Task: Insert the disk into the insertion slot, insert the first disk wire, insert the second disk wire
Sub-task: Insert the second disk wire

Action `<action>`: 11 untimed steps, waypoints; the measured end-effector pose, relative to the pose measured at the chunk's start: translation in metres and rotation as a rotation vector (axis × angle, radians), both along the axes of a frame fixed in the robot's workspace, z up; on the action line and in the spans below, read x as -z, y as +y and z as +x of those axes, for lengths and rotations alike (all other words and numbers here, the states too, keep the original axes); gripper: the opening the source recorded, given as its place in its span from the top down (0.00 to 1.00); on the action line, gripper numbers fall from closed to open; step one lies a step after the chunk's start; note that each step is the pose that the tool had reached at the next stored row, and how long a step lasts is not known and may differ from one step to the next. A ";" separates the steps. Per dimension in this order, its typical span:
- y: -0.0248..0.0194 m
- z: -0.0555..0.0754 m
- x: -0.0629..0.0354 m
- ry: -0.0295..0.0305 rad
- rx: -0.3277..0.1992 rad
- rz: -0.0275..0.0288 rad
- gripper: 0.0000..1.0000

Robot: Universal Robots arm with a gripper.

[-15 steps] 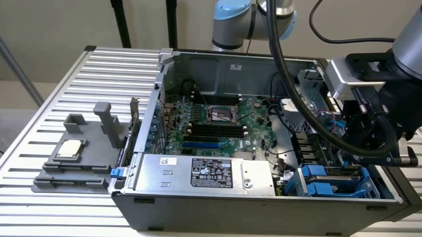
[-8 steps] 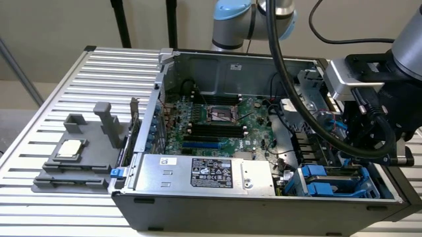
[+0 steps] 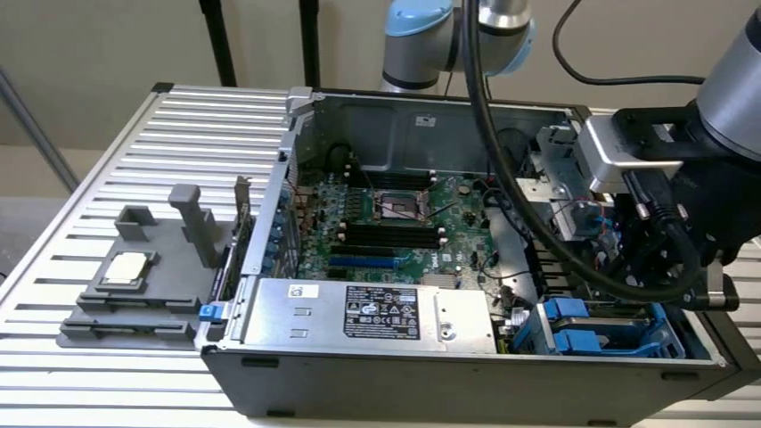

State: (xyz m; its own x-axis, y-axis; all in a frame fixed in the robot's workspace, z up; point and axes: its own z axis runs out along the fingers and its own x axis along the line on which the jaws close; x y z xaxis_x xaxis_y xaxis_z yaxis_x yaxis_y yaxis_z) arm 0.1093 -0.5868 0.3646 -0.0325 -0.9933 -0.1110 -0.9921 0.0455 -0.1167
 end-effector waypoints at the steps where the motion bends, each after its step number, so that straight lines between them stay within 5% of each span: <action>1: -0.0004 -0.001 0.0015 -0.0023 0.000 -0.0001 0.84; 11: -0.0033 -0.005 0.0141 -0.0279 0.000 0.0008 0.84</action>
